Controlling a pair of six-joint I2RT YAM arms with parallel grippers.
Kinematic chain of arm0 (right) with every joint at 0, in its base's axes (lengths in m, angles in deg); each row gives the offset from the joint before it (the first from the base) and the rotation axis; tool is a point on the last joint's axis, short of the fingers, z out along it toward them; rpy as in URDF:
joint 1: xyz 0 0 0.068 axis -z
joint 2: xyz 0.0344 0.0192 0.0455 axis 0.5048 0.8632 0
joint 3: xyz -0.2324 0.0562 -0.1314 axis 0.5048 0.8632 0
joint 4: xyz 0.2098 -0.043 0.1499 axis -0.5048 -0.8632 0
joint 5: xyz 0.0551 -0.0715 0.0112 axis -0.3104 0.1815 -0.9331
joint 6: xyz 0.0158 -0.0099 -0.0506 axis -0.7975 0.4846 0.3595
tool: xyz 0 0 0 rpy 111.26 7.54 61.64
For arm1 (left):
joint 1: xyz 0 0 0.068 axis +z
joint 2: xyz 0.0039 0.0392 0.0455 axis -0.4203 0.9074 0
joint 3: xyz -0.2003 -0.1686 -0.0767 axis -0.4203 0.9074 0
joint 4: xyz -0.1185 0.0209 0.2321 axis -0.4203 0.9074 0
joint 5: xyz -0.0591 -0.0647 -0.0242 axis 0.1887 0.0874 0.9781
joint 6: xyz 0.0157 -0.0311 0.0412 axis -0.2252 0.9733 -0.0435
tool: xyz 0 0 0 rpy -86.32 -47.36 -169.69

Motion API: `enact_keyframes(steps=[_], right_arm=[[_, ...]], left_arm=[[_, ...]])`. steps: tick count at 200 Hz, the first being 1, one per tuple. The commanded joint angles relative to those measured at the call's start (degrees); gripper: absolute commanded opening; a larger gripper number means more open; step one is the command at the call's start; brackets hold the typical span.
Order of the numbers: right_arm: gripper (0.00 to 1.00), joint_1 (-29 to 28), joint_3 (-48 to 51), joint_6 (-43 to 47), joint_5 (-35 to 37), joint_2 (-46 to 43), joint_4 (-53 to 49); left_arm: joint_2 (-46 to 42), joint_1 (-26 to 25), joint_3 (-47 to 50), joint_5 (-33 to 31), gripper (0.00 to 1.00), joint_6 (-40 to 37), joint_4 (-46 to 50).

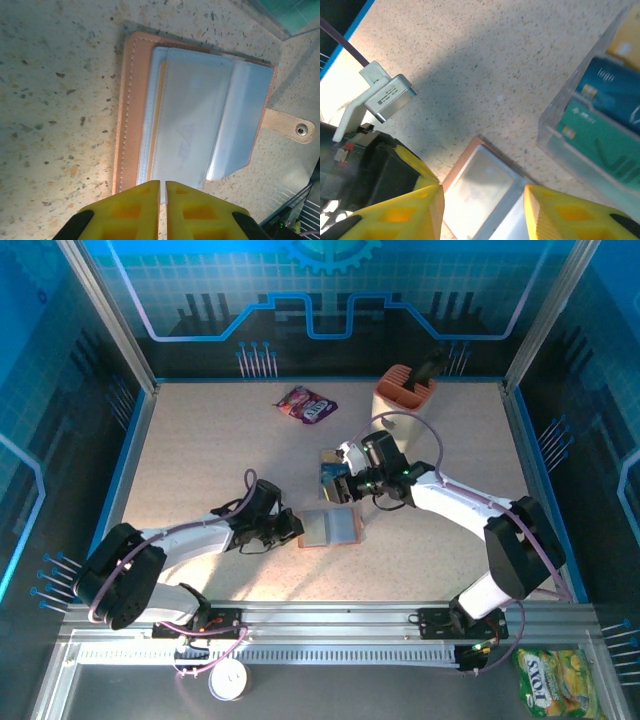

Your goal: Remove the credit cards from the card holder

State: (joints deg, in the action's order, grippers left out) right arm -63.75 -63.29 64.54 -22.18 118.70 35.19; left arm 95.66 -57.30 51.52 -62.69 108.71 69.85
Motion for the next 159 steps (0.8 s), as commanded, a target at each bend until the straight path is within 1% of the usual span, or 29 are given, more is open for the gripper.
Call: enact_keyframes(steps=[1,34,58,96,134,159], right_arm=[[0.44,-1.74,0.83,-10.62,-3.85,1.64,5.15],[0.38,-3.88,0.03,-14.19,-5.41,5.61,4.89],[0.38,-5.19,-0.68,-15.82,-5.2,7.42,4.84],[0.38,-6.54,-1.14,-18.03,-3.62,9.37,3.93],[0.37,-7.93,-0.64,-19.73,-3.4,10.3,5.18],[0.35,-8.92,-1.91,-20.25,-2.0,11.48,1.95]], left_arm=[[0.68,-0.5,1.36,-1.33,0.11,1.46,-1.43],[1.86,-0.43,1.23,-1.11,0.07,1.2,-0.95],[2.64,-0.47,0.98,-1.21,0.05,0.93,-0.7],[4.01,-0.43,-0.2,-2.7,0.05,-0.33,2.34],[4.81,-0.34,-0.43,-3.42,0.05,-1.04,2.98],[5.34,-0.33,-0.74,-3.62,0.05,-1.28,3.42]])
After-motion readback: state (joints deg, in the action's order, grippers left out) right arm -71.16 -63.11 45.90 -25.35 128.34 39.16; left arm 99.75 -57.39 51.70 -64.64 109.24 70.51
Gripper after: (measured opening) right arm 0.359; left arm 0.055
